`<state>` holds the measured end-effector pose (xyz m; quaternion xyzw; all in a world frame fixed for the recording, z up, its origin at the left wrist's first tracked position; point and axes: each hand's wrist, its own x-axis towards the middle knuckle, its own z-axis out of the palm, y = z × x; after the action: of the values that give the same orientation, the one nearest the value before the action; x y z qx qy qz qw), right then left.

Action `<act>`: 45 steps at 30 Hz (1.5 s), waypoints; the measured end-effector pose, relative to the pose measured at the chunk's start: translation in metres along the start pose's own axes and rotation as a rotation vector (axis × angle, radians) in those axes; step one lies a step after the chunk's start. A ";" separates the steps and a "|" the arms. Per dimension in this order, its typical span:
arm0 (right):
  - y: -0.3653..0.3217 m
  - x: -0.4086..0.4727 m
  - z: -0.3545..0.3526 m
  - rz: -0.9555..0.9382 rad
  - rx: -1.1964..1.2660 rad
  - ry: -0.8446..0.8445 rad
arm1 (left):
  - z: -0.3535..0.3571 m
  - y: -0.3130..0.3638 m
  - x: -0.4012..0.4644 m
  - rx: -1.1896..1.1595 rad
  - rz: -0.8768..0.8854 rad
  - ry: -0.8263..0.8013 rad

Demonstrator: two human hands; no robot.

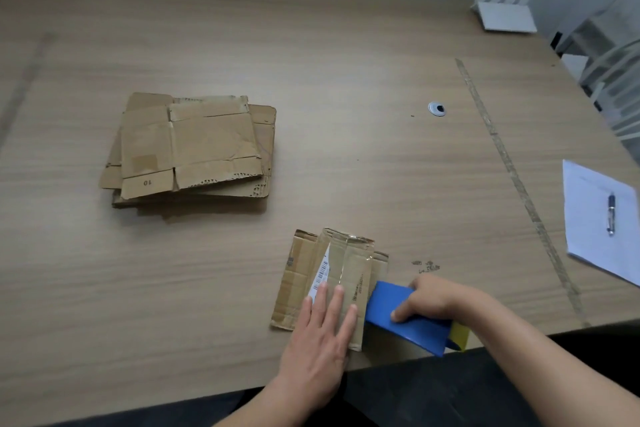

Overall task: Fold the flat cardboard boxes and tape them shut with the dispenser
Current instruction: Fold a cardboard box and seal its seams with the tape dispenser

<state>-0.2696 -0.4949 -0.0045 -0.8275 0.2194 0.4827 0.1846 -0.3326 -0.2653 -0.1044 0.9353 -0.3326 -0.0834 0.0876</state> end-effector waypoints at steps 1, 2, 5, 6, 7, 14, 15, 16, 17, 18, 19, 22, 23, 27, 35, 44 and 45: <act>0.014 -0.001 -0.003 -0.016 0.080 0.028 | 0.003 -0.002 -0.002 0.017 0.018 0.014; 0.027 -0.002 -0.005 -0.037 0.150 0.066 | 0.005 -0.004 -0.003 0.037 0.035 0.034; 0.058 -0.005 -0.002 -0.088 0.345 0.246 | 0.009 -0.004 -0.002 0.064 0.036 0.059; 0.066 -0.004 0.000 -0.092 0.403 0.316 | 0.009 -0.002 0.001 0.063 0.028 0.057; 0.071 -0.004 0.001 -0.095 0.443 0.388 | 0.009 -0.001 0.004 0.054 0.019 0.049; 0.097 0.013 -0.007 0.025 0.190 0.598 | 0.004 0.006 0.025 0.046 -0.013 0.020; 0.100 0.018 -0.009 0.035 0.143 0.616 | 0.004 0.007 0.027 0.051 -0.018 0.023; 0.102 0.020 -0.011 0.046 0.107 0.629 | 0.004 0.009 0.030 0.055 -0.024 0.024; 0.105 0.023 -0.012 0.045 0.084 0.642 | 0.004 0.011 0.032 0.058 -0.031 0.021; 0.106 0.025 -0.014 0.051 0.069 0.652 | 0.004 0.012 0.034 0.058 -0.038 0.016; 0.109 0.028 -0.016 0.056 0.062 0.662 | 0.003 0.014 0.036 0.056 -0.045 0.011; 0.115 0.034 -0.020 0.052 0.101 0.670 | 0.003 0.018 0.039 0.061 -0.061 0.004; 0.118 0.036 -0.022 0.039 0.148 0.673 | 0.004 0.018 0.040 0.063 -0.066 0.002; 0.126 0.041 -0.034 -0.025 0.529 0.648 | 0.004 0.019 0.041 0.072 -0.077 -0.013; 0.135 0.046 -0.044 0.103 0.975 0.354 | 0.004 0.021 0.041 0.078 -0.091 -0.037; 0.155 0.045 -0.033 0.185 0.915 0.275 | 0.001 0.020 0.040 0.058 -0.088 -0.044; 0.156 0.044 -0.032 0.191 0.910 0.267 | 0.000 0.020 0.040 0.053 -0.089 -0.050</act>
<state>-0.3112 -0.6497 -0.0426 -0.6936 0.5051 0.2420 0.4531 -0.3143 -0.3056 -0.1045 0.9488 -0.2947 -0.1019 0.0503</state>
